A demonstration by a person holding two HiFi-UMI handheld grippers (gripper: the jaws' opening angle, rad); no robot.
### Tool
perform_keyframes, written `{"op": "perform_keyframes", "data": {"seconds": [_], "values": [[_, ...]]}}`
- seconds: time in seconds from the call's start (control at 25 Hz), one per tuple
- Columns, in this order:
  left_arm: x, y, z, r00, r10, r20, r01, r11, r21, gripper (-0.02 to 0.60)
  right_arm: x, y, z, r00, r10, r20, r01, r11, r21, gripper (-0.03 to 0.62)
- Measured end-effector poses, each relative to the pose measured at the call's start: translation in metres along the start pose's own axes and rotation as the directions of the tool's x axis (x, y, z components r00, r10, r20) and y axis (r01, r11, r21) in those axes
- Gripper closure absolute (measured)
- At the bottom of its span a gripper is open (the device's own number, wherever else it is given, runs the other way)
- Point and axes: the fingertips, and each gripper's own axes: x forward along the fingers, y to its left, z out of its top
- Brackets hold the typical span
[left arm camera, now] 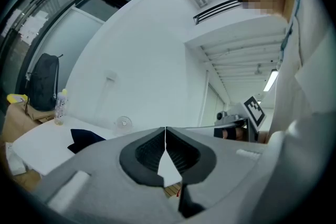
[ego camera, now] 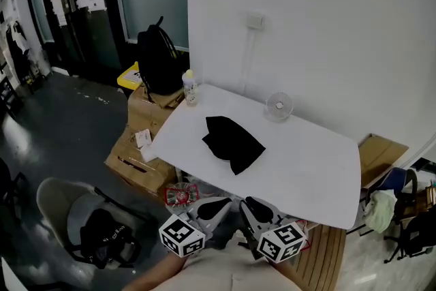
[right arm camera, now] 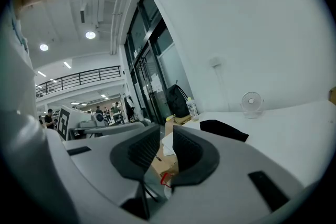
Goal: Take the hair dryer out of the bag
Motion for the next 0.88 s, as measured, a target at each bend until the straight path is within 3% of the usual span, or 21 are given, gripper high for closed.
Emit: {"op": "perform_keyframes", "data": {"seconds": [0.44, 0.88], "values": [[0.085, 0.04, 0.021, 0.999, 0.049, -0.014, -0.049, 0.999, -0.02, 0.569, 0.037, -0.083, 0.046, 0.998, 0.043, -0.036, -0.043, 0.999, -0.003, 0.496], [0.147, 0.063, -0.002, 0.99, 0.126, -0.061, -0.127, 0.992, -0.02, 0.569, 0.054, -0.148, 0.048, 0.991, 0.108, -0.077, -0.108, 0.994, 0.001, 0.496]]}}
